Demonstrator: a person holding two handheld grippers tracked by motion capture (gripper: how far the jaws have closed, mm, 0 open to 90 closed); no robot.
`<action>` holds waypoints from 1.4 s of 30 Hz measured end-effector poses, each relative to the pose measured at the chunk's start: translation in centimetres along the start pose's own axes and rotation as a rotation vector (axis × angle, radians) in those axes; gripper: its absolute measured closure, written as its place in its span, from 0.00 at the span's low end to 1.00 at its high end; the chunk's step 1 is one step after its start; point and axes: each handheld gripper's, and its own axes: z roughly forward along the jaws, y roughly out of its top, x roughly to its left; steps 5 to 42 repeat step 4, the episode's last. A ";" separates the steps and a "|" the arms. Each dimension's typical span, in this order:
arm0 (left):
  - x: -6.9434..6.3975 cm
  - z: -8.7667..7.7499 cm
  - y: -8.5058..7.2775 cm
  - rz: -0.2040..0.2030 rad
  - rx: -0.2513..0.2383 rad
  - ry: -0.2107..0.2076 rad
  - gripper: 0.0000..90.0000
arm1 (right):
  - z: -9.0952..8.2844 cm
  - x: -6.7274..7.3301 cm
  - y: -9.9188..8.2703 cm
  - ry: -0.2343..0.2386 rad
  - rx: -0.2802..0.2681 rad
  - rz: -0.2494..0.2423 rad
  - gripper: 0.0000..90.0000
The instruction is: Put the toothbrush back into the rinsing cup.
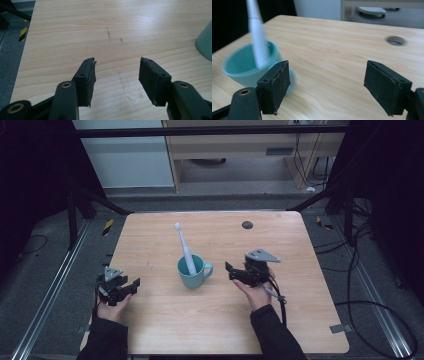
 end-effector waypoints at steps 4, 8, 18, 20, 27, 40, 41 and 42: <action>0.0 0.1 0.0 0.001 0.001 -0.001 0.46 | -2.6 -3.5 -1.8 -0.070 0.017 0.028 0.23; 0.0 0.1 0.0 0.001 0.001 -0.001 0.46 | -2.6 -3.5 -1.8 -0.070 0.017 0.028 0.23; 0.0 0.1 0.0 0.001 0.001 -0.001 0.46 | -2.6 -3.5 -1.8 -0.070 0.017 0.028 0.23; 0.0 0.1 0.0 0.001 0.001 -0.001 0.46 | -2.6 -3.5 -1.8 -0.070 0.017 0.028 0.23; 0.0 0.1 0.0 0.001 0.001 -0.001 0.46 | -2.6 -3.5 -1.8 -0.070 0.017 0.028 0.23; 0.0 0.1 0.0 0.001 0.001 -0.001 0.46 | -2.6 -3.5 -1.8 -0.070 0.017 0.028 0.23; 0.0 0.1 0.0 0.001 0.001 -0.001 0.46 | -2.6 -3.5 -1.8 -0.070 0.017 0.028 0.23; 0.0 0.1 0.0 0.001 0.001 -0.001 0.46 | -2.6 -3.5 -1.8 -0.070 0.017 0.028 0.23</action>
